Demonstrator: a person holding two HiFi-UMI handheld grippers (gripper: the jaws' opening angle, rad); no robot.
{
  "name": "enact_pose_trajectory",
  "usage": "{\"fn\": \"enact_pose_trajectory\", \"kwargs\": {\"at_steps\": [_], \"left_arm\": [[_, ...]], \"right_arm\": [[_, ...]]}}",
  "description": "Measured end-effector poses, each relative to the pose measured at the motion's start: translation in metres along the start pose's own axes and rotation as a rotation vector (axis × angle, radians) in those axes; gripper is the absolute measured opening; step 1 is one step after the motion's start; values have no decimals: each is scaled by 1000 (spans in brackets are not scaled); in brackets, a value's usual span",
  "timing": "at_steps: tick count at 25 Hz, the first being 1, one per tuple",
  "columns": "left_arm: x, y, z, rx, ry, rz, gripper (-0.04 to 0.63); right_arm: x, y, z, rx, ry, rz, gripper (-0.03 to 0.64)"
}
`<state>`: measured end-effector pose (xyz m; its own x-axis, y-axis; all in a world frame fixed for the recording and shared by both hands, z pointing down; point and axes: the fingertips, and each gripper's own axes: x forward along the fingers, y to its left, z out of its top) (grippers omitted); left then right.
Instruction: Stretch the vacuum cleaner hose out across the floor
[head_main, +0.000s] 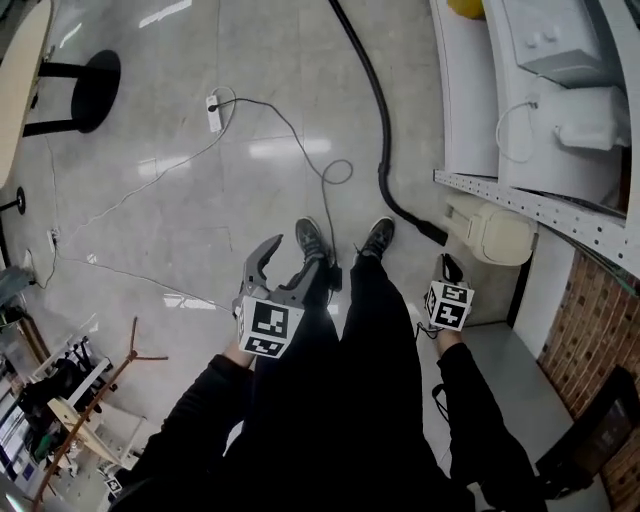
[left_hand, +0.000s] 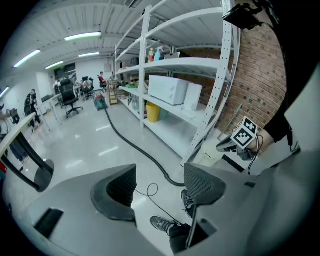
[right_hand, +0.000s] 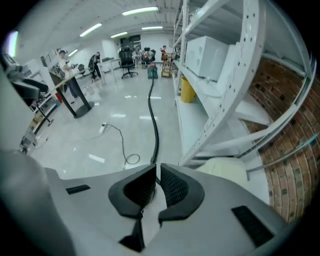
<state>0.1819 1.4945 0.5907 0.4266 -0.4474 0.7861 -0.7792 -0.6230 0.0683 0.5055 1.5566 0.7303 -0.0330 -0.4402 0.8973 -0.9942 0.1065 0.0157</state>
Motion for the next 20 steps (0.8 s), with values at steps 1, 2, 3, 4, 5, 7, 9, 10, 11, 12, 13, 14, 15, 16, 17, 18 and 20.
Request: {"fn": "enact_pose_trajectory", "kwargs": {"at_steps": [1, 2, 3, 4, 5, 7, 9, 10, 11, 12, 13, 14, 15, 16, 17, 18, 20], "left_arm": [[-9, 6, 10, 4, -22, 12, 310], [-19, 10, 20, 8, -44, 23, 310], [-29, 13, 29, 11, -65, 32, 311], [-41, 15, 37, 11, -84, 42, 310], [-54, 18, 45, 9, -106, 56, 308], [-82, 26, 61, 3, -169, 102, 274], [-108, 38, 79, -1, -243, 162, 202], [-120, 44, 88, -4, -280, 185, 157], [-131, 50, 97, -9, -317, 198, 116], [-141, 54, 106, -11, -355, 200, 82], [-151, 57, 114, -12, -390, 191, 59], [-159, 58, 120, -13, -419, 176, 43], [-165, 58, 123, -15, -437, 161, 34], [-170, 58, 123, -17, -447, 149, 27], [-173, 57, 121, -17, -448, 143, 26], [-175, 57, 118, -16, -444, 140, 26], [-179, 56, 111, -16, -447, 123, 26]], "right_arm": [[-9, 7, 26, -10, -45, 24, 37], [-20, 14, 50, -23, -88, 50, 35], [-32, 21, 72, -37, -125, 77, 34], [-46, 27, 90, -53, -157, 105, 32], [-61, 34, 107, -69, -185, 133, 31], [-92, 49, 138, -101, -243, 184, 29], [-121, 62, 170, -123, -307, 225, 25], [-133, 69, 186, -128, -338, 244, 25], [-145, 75, 201, -130, -367, 261, 24], [-157, 83, 215, -131, -392, 278, 23], [-169, 91, 227, -131, -413, 295, 23], [-181, 99, 237, -130, -432, 312, 21], [-194, 108, 246, -129, -451, 330, 18], [-207, 116, 255, -131, -472, 348, 15], [-221, 125, 262, -135, -496, 367, 14], [-235, 133, 268, -143, -520, 386, 14], [-262, 153, 276, -167, -564, 423, 14]]}}
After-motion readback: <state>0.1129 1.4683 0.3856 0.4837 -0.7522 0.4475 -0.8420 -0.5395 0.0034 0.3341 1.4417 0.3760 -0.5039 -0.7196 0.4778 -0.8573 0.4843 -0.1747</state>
